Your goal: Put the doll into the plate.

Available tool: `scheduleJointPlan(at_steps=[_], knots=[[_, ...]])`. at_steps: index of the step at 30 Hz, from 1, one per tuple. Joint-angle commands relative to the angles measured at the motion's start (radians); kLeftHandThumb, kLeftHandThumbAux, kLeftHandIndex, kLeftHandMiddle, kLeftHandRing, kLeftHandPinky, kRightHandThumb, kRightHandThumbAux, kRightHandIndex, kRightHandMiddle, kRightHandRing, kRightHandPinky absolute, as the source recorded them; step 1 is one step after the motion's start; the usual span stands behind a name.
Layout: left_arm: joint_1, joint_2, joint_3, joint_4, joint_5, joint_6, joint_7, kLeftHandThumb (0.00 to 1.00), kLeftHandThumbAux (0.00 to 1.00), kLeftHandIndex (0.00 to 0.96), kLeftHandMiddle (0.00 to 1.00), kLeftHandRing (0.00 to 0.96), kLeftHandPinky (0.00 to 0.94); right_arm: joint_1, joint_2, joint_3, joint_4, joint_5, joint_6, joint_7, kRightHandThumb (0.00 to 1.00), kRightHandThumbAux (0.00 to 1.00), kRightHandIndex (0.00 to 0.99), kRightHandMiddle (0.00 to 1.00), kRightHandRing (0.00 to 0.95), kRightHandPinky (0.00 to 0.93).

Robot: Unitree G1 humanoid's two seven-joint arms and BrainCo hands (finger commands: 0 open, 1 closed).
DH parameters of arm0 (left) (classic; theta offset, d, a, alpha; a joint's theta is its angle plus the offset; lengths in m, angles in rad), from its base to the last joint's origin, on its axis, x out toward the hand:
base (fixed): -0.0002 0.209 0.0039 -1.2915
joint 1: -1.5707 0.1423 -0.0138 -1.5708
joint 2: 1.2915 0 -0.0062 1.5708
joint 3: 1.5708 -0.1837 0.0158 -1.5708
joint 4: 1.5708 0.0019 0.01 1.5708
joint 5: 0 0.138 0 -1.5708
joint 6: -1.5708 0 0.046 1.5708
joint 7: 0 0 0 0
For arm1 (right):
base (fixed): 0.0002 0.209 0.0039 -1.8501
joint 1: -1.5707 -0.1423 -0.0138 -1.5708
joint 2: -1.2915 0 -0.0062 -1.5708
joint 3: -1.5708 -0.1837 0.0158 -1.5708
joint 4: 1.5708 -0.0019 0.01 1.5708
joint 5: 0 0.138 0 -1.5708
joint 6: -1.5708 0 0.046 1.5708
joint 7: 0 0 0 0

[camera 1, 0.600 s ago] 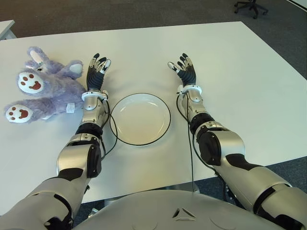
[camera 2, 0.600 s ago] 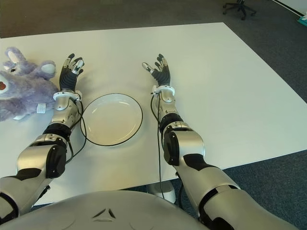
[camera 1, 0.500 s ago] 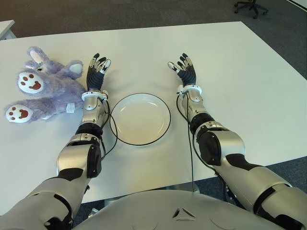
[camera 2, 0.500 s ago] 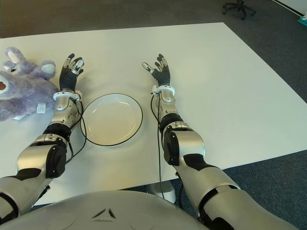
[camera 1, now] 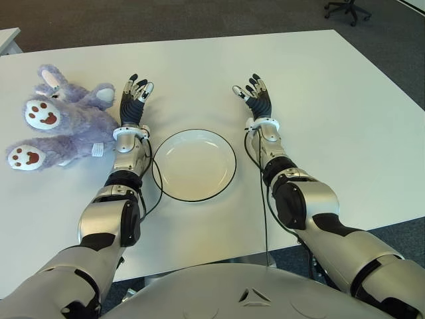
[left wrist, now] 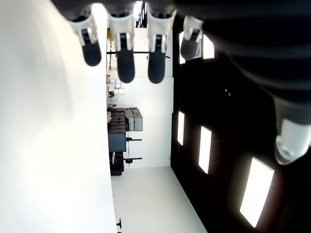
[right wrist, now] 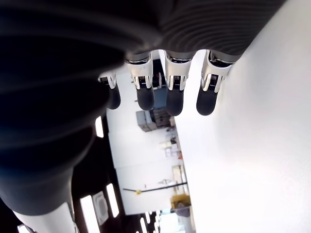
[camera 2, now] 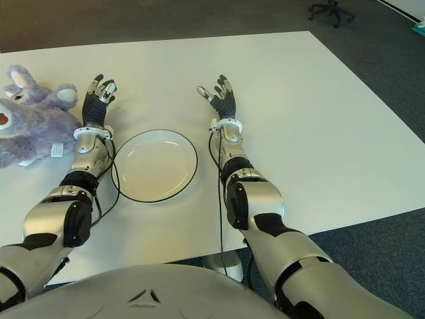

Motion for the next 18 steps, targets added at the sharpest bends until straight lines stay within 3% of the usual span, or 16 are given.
scheduleJointPlan(at_steps=[1, 3, 11, 18], knots=[[0.076, -0.013, 0.011, 0.056, -0.016, 0.006, -0.022, 0.000, 0.491, 0.083, 0.182, 0.164, 0.129, 0.048, 0.007, -0.003, 0.037, 0.003, 0.049, -0.008, 0.106, 0.785, 0.043, 0.069, 0.071, 0.093], [0.073, -0.004, 0.010, 0.057, -0.014, -0.003, -0.032, 0.000, 0.484, 0.075, 0.176, 0.154, 0.080, 0.049, 0.007, -0.003, 0.037, 0.003, 0.048, -0.007, 0.109, 0.786, 0.044, 0.069, 0.072, 0.091], [0.050, 0.029, 0.006, 0.055, -0.005, -0.021, -0.051, 0.000, 0.461, 0.057, 0.178, 0.169, 0.123, 0.047, 0.010, -0.002, 0.038, 0.003, 0.050, -0.010, 0.113, 0.787, 0.046, 0.074, 0.078, 0.100], [0.033, 0.036, -0.001, 0.046, -0.002, -0.027, -0.044, 0.000, 0.477, 0.036, 0.178, 0.168, 0.088, 0.046, 0.011, -0.003, 0.039, 0.003, 0.052, -0.012, 0.117, 0.787, 0.049, 0.074, 0.078, 0.096]])
